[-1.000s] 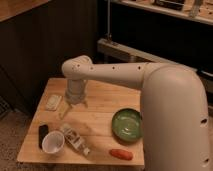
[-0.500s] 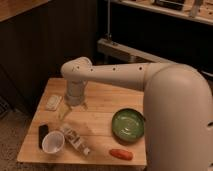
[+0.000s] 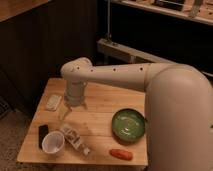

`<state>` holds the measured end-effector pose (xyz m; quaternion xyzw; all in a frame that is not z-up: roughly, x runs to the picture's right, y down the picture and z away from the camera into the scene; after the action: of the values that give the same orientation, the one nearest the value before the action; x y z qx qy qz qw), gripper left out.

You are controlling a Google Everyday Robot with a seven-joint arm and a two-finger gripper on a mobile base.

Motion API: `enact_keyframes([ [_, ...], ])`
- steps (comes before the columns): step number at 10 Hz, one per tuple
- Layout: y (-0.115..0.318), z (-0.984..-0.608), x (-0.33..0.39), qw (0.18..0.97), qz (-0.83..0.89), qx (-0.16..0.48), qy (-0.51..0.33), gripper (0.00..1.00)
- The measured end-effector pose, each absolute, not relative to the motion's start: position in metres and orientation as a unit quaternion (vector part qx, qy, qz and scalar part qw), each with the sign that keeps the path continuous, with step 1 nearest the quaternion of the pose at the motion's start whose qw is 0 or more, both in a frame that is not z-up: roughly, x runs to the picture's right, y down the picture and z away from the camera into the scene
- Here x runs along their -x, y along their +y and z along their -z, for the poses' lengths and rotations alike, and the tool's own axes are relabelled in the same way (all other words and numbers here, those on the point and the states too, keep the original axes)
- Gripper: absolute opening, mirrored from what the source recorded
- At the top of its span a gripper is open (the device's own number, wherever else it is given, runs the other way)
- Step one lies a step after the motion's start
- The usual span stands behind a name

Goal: Pick up the ceramic cup

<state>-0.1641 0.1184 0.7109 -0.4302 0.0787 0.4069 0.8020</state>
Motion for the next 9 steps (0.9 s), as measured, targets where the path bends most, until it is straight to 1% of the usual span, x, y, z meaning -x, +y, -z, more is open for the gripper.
enact_keyframes([
  [9,0.1244,-0.7051,0.1642,0.805,-0.4,0.431,0.074,0.8],
])
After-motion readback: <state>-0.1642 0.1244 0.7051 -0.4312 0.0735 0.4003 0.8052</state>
